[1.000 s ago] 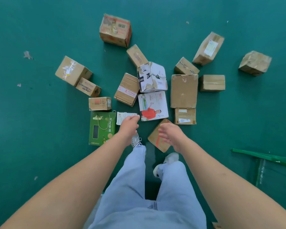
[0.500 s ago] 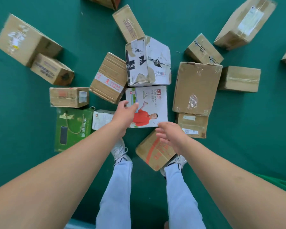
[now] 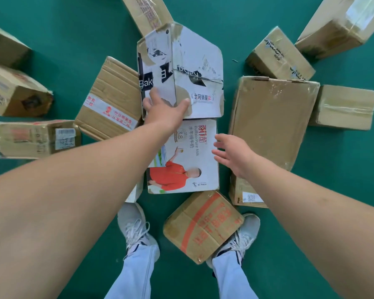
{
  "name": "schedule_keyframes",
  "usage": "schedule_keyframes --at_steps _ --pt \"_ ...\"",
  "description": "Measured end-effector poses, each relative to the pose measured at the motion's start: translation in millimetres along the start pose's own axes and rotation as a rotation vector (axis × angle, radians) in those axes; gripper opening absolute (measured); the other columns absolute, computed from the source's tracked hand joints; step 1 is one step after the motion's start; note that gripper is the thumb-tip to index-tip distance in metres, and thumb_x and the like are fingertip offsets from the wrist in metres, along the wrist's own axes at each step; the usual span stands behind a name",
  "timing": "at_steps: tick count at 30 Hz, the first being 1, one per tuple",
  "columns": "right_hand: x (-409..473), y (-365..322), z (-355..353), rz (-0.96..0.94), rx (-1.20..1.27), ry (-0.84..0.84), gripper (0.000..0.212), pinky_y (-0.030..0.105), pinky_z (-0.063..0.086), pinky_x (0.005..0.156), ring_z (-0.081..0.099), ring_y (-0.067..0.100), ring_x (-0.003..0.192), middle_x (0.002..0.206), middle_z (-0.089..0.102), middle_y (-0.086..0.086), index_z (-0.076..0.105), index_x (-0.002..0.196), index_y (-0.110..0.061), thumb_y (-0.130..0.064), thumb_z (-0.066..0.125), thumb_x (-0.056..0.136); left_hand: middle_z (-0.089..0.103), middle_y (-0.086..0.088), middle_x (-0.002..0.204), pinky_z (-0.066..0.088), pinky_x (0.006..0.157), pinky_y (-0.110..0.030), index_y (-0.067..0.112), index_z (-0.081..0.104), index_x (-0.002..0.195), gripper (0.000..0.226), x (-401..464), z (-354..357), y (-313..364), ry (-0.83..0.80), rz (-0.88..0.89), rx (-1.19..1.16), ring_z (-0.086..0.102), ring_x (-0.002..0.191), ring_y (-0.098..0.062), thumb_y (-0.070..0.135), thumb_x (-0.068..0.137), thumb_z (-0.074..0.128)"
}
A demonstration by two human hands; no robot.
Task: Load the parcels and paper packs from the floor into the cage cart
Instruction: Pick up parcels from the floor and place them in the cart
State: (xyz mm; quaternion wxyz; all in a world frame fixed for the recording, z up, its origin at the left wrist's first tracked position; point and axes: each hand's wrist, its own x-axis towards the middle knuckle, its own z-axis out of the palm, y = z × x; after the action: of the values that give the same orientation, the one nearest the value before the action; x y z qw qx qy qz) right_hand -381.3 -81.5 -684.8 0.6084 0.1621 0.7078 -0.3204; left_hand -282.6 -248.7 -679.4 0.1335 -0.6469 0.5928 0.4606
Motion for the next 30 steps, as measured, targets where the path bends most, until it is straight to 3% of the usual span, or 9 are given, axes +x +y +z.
schedule_keyframes --at_steps 4,8,13,15,19,22,26,30 --pt "29 -22 13 -0.049 -0.001 0.078 0.054 0.035 0.053 0.093 0.056 0.023 0.122 0.145 0.049 0.002 0.04 0.151 -0.019 -0.037 0.057 0.103 0.009 -0.002 0.17 0.04 0.093 -0.037 0.032 0.006 0.162 0.093 6 -13 -30 -0.005 0.085 0.015 0.043 0.142 -0.033 0.067 0.093 0.058" --pt "48 -39 25 -0.131 0.016 0.128 0.075 0.041 0.051 0.107 0.05 0.021 0.121 0.16 0.036 0.003 0.016 0.162 -0.032 -0.041 0.059 0.102 0.016 -0.002 0.168 0.036 0.112 -0.043 0.033 0.009 0.162 0.089 7 -22 -51 -0.014 0.118 0.013 0.036 0.147 -0.027 0.066 0.094 0.056" --pt "71 -51 37 -0.186 0.062 0.149 0.089 0.038 0.055 0.099 0.056 0.022 0.123 0.161 0.037 -0.001 0.004 0.163 -0.039 -0.034 0.066 0.098 0.02 -0.001 0.166 0.036 0.111 -0.042 0.037 0.012 0.161 0.083 14 -28 -55 -0.002 0.166 -0.007 0.038 0.146 -0.023 0.068 0.095 0.053" --pt "78 -51 34 -0.145 0.097 0.155 0.083 0.039 0.06 0.093 0.066 0.024 0.116 0.151 0.05 0.003 0.013 0.162 -0.035 -0.031 0.065 0.098 0.019 -0.001 0.166 0.037 0.11 -0.04 0.037 0.012 0.161 0.082 13 -27 -59 -0.006 0.18 -0.009 0.038 0.146 -0.023 0.067 0.096 0.052" --pt "69 -52 32 -0.114 0.128 0.132 0.046 0.038 0.063 0.088 0.074 0.023 0.1 0.124 0.067 0.003 0.045 0.144 -0.023 -0.027 0.06 0.101 0.015 0.0 0.168 0.031 0.116 -0.039 0.035 0.01 0.163 0.08 12 -29 -61 -0.018 0.171 -0.07 0.031 0.15 -0.021 0.064 0.1 0.048" --pt "40 -52 35 -0.156 0.137 0.15 0.037 0.039 0.062 0.09 0.072 0.023 0.103 0.122 0.065 0.002 0.044 0.136 -0.022 -0.021 0.059 0.102 0.02 0.003 0.169 0.024 0.121 -0.04 0.034 0.013 0.164 0.074 11 -45 -62 -0.074 0.141 -0.145 0.027 0.152 -0.019 0.061 0.103 0.043" --pt "-12 -55 45 -0.21 0.055 0.163 0.046 0.04 0.058 0.096 0.067 0.024 0.11 0.13 0.06 0.001 0.04 0.14 -0.027 -0.022 0.062 0.1 0.043 0.009 0.157 0.035 0.119 -0.046 0.035 0.029 0.159 0.067 -8 -77 -60 -0.17 0.035 -0.328 0.042 0.14 -0.018 0.063 0.1 0.047" --pt "-79 -74 62 -0.317 -0.004 0.189 0.039 0.037 0.061 0.087 0.068 0.023 0.107 0.126 0.058 0.003 0.038 0.129 -0.03 -0.025 0.063 0.1 0.048 0.009 0.152 0.035 0.12 -0.052 0.036 0.033 0.156 0.088 -52 -119 -60 -0.215 -0.051 -0.46 0.045 0.139 -0.021 0.081 0.084 0.052"
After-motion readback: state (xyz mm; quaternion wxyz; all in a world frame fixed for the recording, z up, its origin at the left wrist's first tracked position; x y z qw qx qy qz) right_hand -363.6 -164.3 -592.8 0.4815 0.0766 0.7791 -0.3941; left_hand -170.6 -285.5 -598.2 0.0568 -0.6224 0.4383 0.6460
